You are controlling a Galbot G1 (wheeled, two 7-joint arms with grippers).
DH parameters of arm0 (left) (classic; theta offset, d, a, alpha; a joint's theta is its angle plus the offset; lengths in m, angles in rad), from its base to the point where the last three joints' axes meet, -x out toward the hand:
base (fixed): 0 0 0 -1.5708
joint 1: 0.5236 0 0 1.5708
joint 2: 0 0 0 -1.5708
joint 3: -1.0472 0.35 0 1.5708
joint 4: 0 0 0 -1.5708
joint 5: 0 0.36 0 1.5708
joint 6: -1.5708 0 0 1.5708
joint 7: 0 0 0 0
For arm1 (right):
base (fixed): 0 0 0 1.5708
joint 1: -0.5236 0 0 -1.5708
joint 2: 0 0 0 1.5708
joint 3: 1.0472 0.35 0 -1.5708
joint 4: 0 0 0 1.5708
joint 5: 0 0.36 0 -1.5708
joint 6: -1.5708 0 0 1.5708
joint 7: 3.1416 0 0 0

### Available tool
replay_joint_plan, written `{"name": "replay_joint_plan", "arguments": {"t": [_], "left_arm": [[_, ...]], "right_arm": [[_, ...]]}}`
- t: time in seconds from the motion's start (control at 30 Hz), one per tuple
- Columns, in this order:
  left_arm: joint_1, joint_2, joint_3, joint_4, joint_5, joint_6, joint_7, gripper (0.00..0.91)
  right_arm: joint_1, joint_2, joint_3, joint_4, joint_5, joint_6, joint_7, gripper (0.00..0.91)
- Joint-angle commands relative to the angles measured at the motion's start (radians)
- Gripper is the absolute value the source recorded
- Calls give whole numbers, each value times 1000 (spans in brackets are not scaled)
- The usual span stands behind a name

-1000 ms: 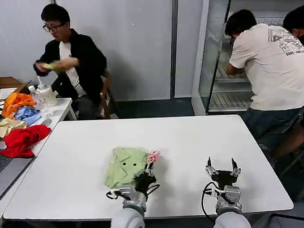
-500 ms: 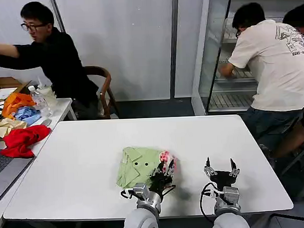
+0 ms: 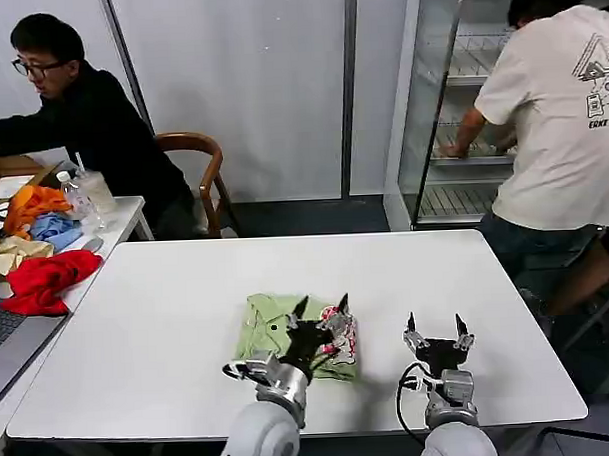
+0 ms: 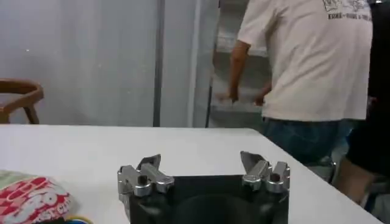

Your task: Fold and organize the clothes.

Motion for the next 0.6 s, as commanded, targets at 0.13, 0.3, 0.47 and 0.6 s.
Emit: {"name": "replay_joint_plan", "arguments": {"t": [0.13, 0.3, 0.47, 0.6], "left_arm": [[-9, 190, -147, -84, 103, 43, -34, 907], [-9, 257, -228, -91, 57, 62, -65, 907], [-1, 317, -297, -77, 17, 75, -88, 907], [1, 348, -339, -57, -5, 98, -111, 907]], "right_arm": [[92, -16, -9, 39, 5, -120, -40, 907], [114, -29, -14, 63, 3, -131, -48, 907], [118, -47, -5, 62, 42, -78, -20, 907], [108, -67, 1, 73, 114, -96, -2, 907]]}}
